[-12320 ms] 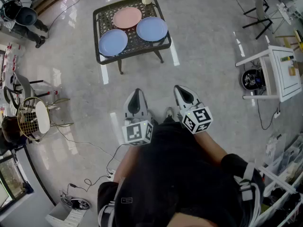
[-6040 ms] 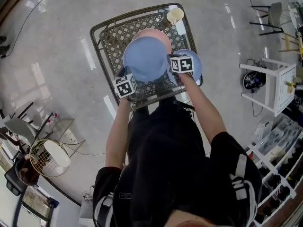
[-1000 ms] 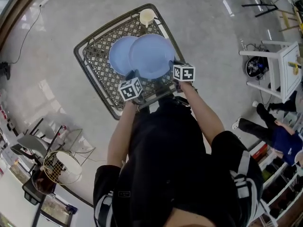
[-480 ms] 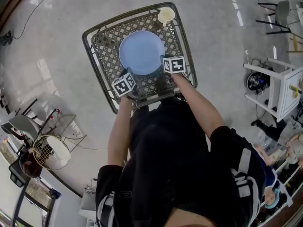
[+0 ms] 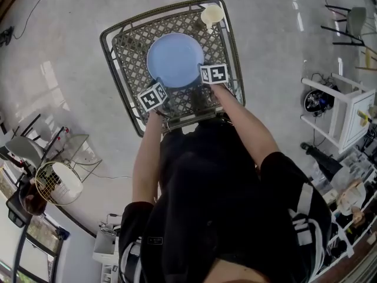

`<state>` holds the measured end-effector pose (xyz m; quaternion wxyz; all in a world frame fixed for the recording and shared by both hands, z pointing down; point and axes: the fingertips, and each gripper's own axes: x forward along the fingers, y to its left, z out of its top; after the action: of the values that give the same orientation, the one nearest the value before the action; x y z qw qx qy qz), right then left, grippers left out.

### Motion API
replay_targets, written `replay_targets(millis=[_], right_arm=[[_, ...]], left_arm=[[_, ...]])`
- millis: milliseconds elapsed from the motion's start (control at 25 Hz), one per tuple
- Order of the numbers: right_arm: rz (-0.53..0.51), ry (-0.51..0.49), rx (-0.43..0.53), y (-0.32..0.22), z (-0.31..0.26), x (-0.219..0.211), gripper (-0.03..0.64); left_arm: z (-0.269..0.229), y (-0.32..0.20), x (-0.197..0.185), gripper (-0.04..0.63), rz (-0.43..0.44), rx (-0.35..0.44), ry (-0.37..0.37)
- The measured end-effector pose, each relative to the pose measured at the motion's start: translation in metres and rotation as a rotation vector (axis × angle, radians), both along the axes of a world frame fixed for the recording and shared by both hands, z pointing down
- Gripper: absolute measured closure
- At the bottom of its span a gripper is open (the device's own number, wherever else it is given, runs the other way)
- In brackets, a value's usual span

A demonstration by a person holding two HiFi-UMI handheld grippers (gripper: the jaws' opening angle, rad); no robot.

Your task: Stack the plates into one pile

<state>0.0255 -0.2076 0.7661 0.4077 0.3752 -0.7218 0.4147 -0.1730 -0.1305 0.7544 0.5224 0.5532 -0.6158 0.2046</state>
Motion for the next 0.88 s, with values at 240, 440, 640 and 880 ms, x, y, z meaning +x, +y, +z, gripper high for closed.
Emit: replay_targets(millis=[240, 440, 640, 880], right_arm=[[-0.024, -0.011, -0.016, 0.000, 0.000, -0.001, 0.529], [-0.012, 0.018, 0.028, -0.002, -0.011, 0.005, 0.488], [0.011, -0.001, 0.137, -0.011, -0.047, 0.007, 0.488], [0.030, -0.081, 0.280, -0.020, -0.106, -0.003, 0.526]], left_arm=[[0.001, -0.005, -0.003, 0.510, 0.004, 0.001, -0.005], [-0.008, 0.000, -0.017, 0.482, 0.008, 0.014, -0.023], [-0.042, -0.003, -0.034, 0.485, 0.012, 0.104, -0.088], [-0.102, -0.013, -0.041, 0.537, 0.047, 0.283, -0.168]])
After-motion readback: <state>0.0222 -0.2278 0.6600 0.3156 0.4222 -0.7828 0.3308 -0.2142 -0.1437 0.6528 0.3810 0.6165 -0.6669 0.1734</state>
